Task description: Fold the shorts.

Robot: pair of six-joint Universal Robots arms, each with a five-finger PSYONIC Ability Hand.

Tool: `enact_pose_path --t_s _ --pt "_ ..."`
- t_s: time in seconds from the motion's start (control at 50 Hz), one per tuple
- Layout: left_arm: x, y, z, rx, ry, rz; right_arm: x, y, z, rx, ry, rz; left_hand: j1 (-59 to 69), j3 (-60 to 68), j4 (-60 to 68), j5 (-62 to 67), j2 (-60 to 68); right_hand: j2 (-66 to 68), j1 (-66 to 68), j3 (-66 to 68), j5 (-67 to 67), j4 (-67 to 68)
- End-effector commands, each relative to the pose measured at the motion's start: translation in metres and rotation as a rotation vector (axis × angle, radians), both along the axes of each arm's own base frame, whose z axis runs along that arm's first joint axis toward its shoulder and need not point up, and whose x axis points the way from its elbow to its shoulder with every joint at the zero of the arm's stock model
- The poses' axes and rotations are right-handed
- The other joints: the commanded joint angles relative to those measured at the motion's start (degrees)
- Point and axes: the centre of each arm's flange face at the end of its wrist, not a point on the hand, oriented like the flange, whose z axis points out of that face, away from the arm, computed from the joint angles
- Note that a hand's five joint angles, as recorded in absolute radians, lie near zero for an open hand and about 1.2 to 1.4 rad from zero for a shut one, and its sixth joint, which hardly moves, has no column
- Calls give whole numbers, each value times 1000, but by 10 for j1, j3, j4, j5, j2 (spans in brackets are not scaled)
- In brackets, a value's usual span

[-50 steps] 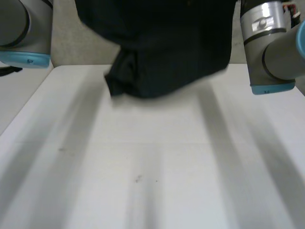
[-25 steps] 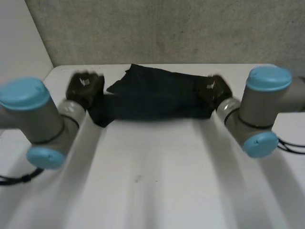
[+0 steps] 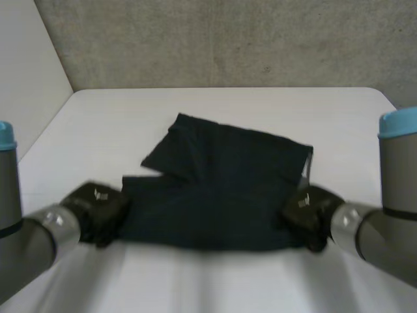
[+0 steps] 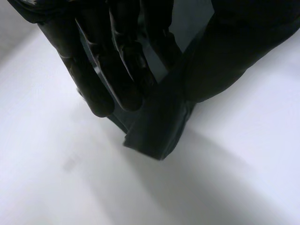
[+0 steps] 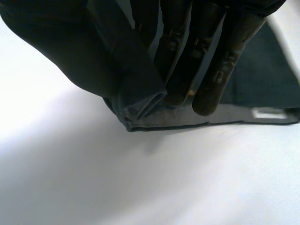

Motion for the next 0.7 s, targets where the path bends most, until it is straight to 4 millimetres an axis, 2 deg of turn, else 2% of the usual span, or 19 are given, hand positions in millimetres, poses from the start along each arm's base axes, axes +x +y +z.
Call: enact_pose_path --t_s 0.02,0.06,0.14,0.16,0.22,0.24,0.3,0.32,0.38,0.4,0.46,0.52,0.62,0.7 --pt "10 41 1 174 -140 -156 -23 30 10 78 110 98 153 116 114 140 114 132 255 123 143 117" --pt "7 33 3 124 -131 -162 -21 28 13 76 75 109 153 116 114 140 114 132 255 123 143 117" --pt "-8 -5 7 -72 -82 -158 -13 13 22 48 -37 99 153 116 114 140 114 132 255 123 143 117" --pt "-15 -24 5 -141 -70 -155 -11 -2 19 51 -82 48 153 116 114 140 114 132 255 123 143 117" --pt "-32 -50 7 -248 -33 -166 -7 -25 8 56 -135 -28 153 116 114 140 114 132 255 123 143 117" --pt "-46 -64 9 -310 -5 -183 -5 -38 3 42 -160 -69 153 116 114 140 114 132 255 123 143 117" --pt "-70 -83 6 -381 26 -218 -4 -53 4 -15 -189 -124 153 116 114 140 114 132 255 123 143 117" --pt "-84 -95 1 -415 41 -235 -5 -63 5 -62 -195 -164 153 116 114 140 114 132 255 123 143 117" --pt "-104 -113 -5 -461 59 -248 -6 -80 4 -160 -196 -213 153 116 114 140 114 132 255 123 143 117" --pt "-113 -126 -10 -489 64 -243 -6 -92 2 -228 -198 -246 153 116 114 140 114 132 255 123 143 117" --pt "-128 -152 -22 -540 77 -220 -7 -112 -2 -349 -200 -301 153 116 114 140 114 132 255 123 143 117" --pt "-139 -167 -27 -594 92 -214 -7 -122 -4 -411 -200 -326 153 116 114 140 114 132 255 123 143 117" --pt "-158 -189 -47 -685 136 -219 -4 -140 -23 -457 -182 -334 153 116 114 140 114 132 255 123 143 117" --pt "-164 -198 -57 -730 162 -218 0 -152 -40 -470 -188 -333 153 116 114 140 114 132 255 123 143 117"
